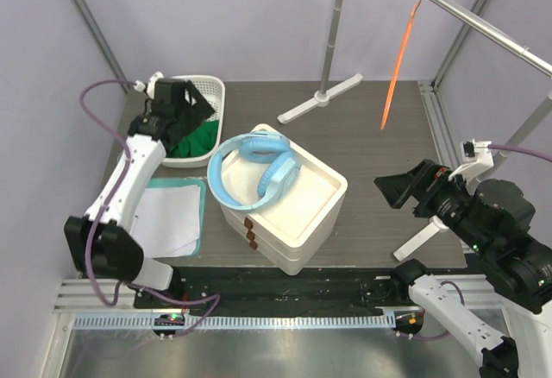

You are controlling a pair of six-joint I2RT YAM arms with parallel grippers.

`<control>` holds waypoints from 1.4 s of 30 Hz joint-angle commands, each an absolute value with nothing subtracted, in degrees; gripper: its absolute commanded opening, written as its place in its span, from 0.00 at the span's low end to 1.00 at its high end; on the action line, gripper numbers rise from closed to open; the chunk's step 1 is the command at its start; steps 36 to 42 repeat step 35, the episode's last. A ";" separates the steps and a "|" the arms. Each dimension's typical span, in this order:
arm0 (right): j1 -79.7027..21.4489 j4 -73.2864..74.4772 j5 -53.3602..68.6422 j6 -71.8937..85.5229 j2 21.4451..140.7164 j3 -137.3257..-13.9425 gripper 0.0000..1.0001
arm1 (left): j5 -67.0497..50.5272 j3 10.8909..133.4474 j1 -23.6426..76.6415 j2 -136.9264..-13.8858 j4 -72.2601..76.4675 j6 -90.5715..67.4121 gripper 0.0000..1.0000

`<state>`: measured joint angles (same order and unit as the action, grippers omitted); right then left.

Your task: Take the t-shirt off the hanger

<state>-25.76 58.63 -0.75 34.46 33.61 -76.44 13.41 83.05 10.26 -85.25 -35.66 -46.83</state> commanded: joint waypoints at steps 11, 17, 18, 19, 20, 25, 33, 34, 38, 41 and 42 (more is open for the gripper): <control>-25.84 51.69 -19.16 43.41 28.92 -58.03 0.99 | 3.61 61.54 12.66 -37.46 -32.52 -40.96 1.00; -25.93 46.32 -21.18 46.14 23.47 -48.09 1.00 | 1.40 49.67 12.74 -21.99 -31.64 -45.35 1.00; -25.93 45.80 -21.96 46.58 22.94 -46.68 1.00 | 1.75 48.44 12.74 -20.67 -31.73 -45.35 1.00; -25.84 44.83 -22.58 47.54 22.50 -43.54 1.00 | 2.63 46.86 12.74 -18.48 -32.51 -45.26 1.00; -25.84 44.39 -23.11 48.16 21.72 -41.94 1.00 | 3.33 46.41 12.74 -17.67 -33.30 -45.09 1.00; -25.93 39.65 -20.58 50.18 19.95 -32.46 1.00 | 8.26 42.82 12.74 -11.79 -38.66 -48.14 1.00; -25.93 35.51 -20.83 53.43 12.15 -26.46 1.00 | 9.06 34.89 12.66 0.19 -43.42 -58.01 1.00; -25.93 34.55 -20.66 53.52 11.17 -24.89 1.00 | 8.70 34.63 12.74 0.18 -43.24 -57.83 1.00; -25.93 34.45 -20.31 53.79 10.47 -24.18 1.00 | 8.61 34.45 12.74 0.44 -43.07 -58.27 1.00; -25.93 34.45 -20.31 53.79 10.47 -24.18 1.00 | 8.61 34.45 12.74 0.44 -43.07 -58.27 1.00; -25.93 34.45 -20.31 53.79 10.47 -24.18 1.00 | 8.61 34.45 12.74 0.44 -43.07 -58.27 1.00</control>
